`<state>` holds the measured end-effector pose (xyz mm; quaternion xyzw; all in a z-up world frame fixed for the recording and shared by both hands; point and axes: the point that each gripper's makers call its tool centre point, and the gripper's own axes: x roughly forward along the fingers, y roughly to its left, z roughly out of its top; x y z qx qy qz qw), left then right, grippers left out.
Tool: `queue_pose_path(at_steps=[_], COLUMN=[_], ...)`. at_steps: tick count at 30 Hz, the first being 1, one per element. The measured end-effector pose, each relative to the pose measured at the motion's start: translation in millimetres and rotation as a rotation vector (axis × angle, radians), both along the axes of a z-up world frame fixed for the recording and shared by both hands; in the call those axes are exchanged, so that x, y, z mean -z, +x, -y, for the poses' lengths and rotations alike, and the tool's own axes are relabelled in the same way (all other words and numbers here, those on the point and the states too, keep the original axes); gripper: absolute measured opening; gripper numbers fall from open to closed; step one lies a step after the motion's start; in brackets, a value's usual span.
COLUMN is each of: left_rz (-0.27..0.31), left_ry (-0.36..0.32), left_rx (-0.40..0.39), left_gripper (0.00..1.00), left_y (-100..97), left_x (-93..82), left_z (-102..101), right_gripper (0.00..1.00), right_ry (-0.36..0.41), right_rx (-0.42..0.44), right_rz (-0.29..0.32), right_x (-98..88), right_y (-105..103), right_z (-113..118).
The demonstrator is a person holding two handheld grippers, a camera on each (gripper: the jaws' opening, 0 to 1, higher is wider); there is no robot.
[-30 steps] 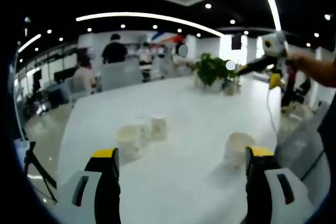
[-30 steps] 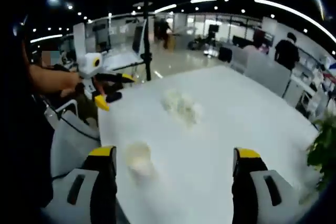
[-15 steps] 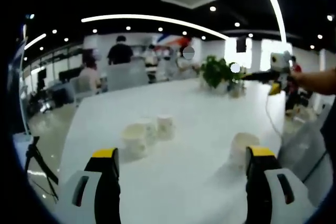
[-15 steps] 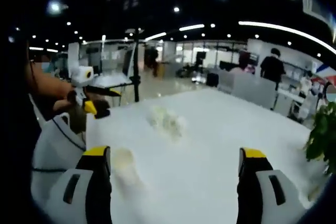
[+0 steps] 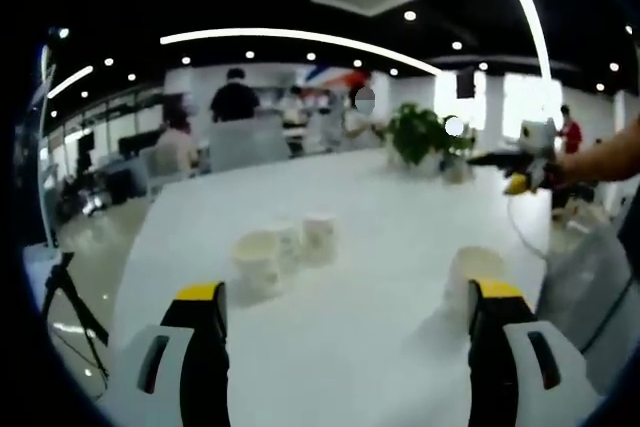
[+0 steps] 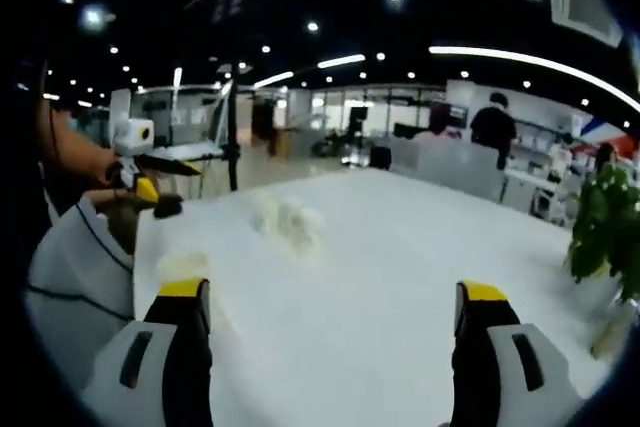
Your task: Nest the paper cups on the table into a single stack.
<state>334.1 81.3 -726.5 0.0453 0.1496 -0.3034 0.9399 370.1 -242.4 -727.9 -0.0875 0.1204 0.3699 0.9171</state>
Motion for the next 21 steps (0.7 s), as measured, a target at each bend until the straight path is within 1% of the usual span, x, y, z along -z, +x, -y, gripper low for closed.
queue_pose_path(at_steps=[1, 4, 6, 7, 9, 11, 13, 17, 21], left_rz=[0.008, -0.002, 0.012, 0.016, -0.002, 0.016, 0.020, 0.005, 0.004], left_ry=[-0.004, -0.011, -0.005, -0.005, -0.002, -0.003, -0.008, -0.017, -0.016], left_rx=[-0.009, -0.015, -0.010, -0.008, -0.011, -0.011, -0.013, -0.023, -0.011], left_gripper=[0.99, 0.99, 0.99, 0.99, 0.99, 0.99, 0.99, 0.99, 0.99], left_y=[2.3, 0.9, 0.5, 1.0, 2.6, 5.0, 7.2, 13.9, 16.4], left_x=[0.1, 0.1, 0.6, 1.6, 5.4, 2.0, 1.2, 8.2, 11.4], left_z=[-3, -3, -4, -4, -5, -5, -5, -7, -5], right_gripper=[1.00, 1.00, 1.00, 1.00, 1.00, 1.00, 1.00, 1.00, 1.00], right_ry=[0.017, 0.028, 0.035, 0.031, 0.027, 0.034, 0.034, 0.015, 0.025], right_rx=[0.008, 0.034, 0.035, 0.032, 0.036, 0.047, 0.044, 0.031, 0.039], right_rz=[0.005, -0.002, 0.015, 0.021, 0.013, 0.006, 0.005, 0.003, -0.001], right_x=[1.2, 2.6, -2.1, -3.2, -2.7, -3.5, -5.0, -2.5, -2.3], right_y=[-1, -2, -3, -2, 0, 1, 1, 0, -2], right_z=[3, 8, 8, 8, 9, 10, 8, 4, 4])
